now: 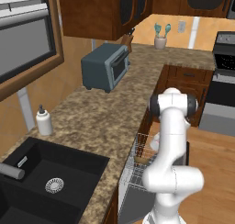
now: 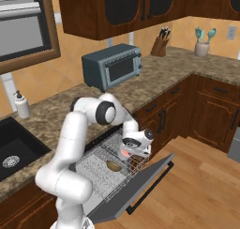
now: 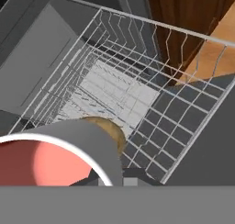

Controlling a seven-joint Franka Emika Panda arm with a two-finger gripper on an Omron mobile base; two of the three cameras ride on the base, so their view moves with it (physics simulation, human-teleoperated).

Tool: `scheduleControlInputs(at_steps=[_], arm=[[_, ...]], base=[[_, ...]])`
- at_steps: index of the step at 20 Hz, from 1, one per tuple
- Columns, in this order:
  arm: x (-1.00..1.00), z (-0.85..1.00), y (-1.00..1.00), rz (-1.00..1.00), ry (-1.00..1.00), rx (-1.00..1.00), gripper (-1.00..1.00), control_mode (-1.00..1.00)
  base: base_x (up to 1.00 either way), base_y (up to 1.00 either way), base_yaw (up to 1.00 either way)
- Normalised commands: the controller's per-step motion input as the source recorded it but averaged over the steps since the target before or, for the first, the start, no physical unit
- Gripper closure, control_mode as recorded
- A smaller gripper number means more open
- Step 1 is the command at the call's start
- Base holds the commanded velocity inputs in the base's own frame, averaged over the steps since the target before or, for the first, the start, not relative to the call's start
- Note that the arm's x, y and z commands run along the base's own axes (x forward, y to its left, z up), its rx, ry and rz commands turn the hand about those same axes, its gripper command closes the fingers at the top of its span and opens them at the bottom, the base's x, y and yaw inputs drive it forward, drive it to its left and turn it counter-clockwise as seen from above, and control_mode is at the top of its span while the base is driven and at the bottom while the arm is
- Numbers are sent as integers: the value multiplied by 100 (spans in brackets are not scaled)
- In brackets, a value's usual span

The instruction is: Pick up the cup and bowl from the counter, place them in the dishwasher, and close the dishwasher door.

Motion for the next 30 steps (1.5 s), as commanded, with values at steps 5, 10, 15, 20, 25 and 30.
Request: scheduleControlInputs(at_steps=[5, 10, 15, 20, 25, 30], arm=[[86, -51, -9, 12, 0, 0, 100, -100], [87, -47, -4, 5, 0, 0, 100, -100], [59, -82, -2, 0, 0, -1, 100, -100], [43, -82, -2, 0, 3, -2, 100, -100], [16, -77, -10, 0, 8, 0, -100, -100], [-11, -17, -12, 0, -2, 3, -100, -100]], base=[[0, 0, 0], [0, 0, 0], [0, 0, 0], [0, 0, 0], [0, 0, 0], [0, 0, 0]])
